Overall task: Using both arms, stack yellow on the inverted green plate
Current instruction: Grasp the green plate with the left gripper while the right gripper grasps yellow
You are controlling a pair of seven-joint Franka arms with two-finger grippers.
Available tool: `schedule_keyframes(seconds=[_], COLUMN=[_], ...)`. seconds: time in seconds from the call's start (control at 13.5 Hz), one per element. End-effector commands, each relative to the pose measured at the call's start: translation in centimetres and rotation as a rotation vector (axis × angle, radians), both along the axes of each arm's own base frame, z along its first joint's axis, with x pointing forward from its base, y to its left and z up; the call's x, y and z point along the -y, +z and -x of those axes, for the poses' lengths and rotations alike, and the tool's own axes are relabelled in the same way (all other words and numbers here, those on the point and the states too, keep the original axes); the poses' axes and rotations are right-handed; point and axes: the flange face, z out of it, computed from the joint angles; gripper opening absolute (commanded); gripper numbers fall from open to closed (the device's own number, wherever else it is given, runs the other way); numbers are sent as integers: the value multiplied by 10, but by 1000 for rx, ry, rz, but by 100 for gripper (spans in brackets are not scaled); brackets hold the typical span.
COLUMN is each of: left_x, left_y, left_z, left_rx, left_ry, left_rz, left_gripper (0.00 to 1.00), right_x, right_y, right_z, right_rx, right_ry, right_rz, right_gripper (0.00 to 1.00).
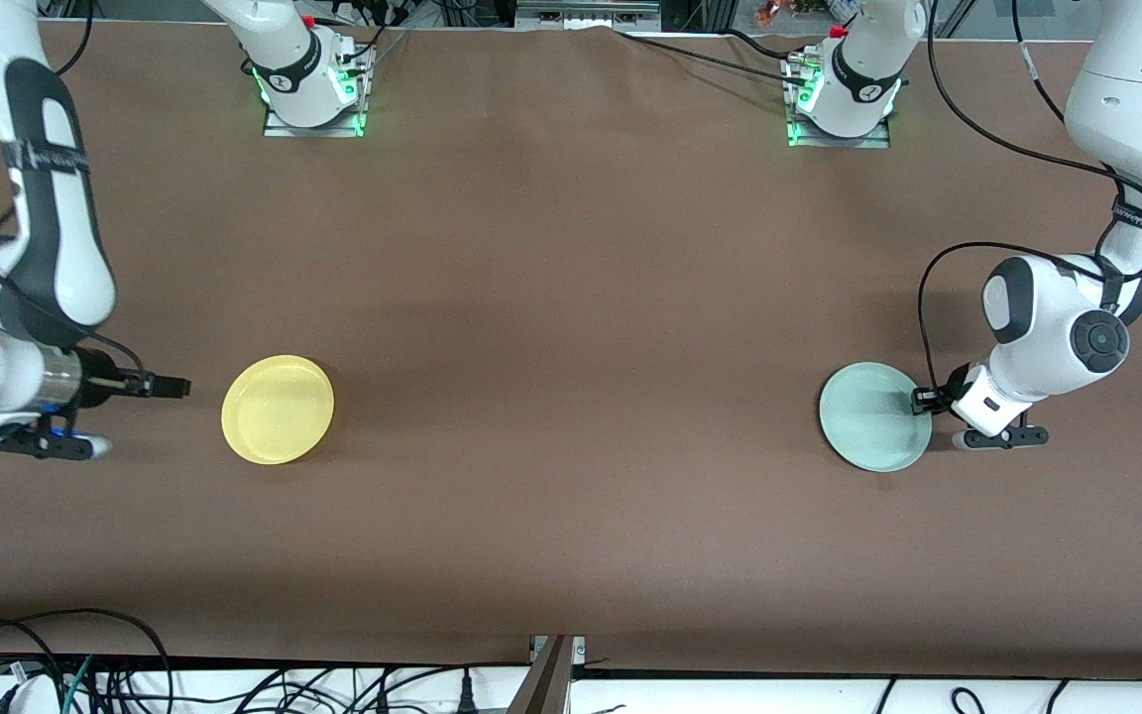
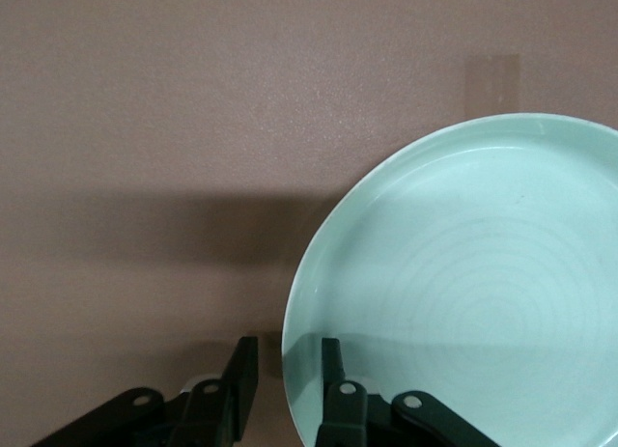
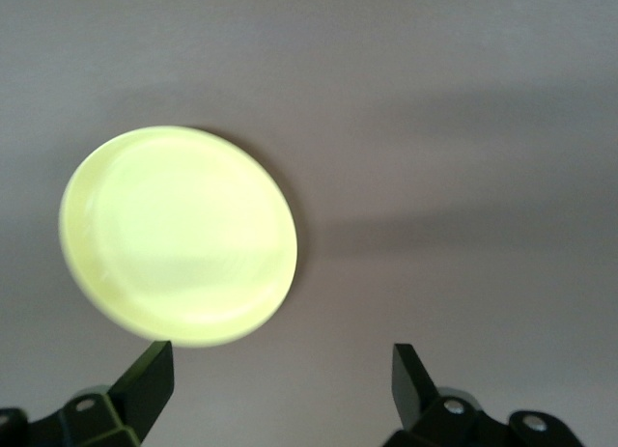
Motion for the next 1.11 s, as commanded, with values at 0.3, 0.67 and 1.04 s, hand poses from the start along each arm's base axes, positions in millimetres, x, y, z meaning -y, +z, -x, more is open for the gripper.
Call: schedule_keyframes(seconds=[0.3,0.67,1.04], left_x=[-3,-3,-6], left_y=[8,21,20], left_z=[-7,-8,-7], left_rx=[22,29,23], left_ry=[-19,-23,-47], left_rz=[-11,-16,-15], left_gripper=[42,29,12], right_x=[19,16,11], right_y=[-92,-121,-125], right_z=[10,26,30], right_rx=[46,42,26], right_ry=[9,24,29], right_rz=[-121,-139,-143], right_gripper=[100,100,81])
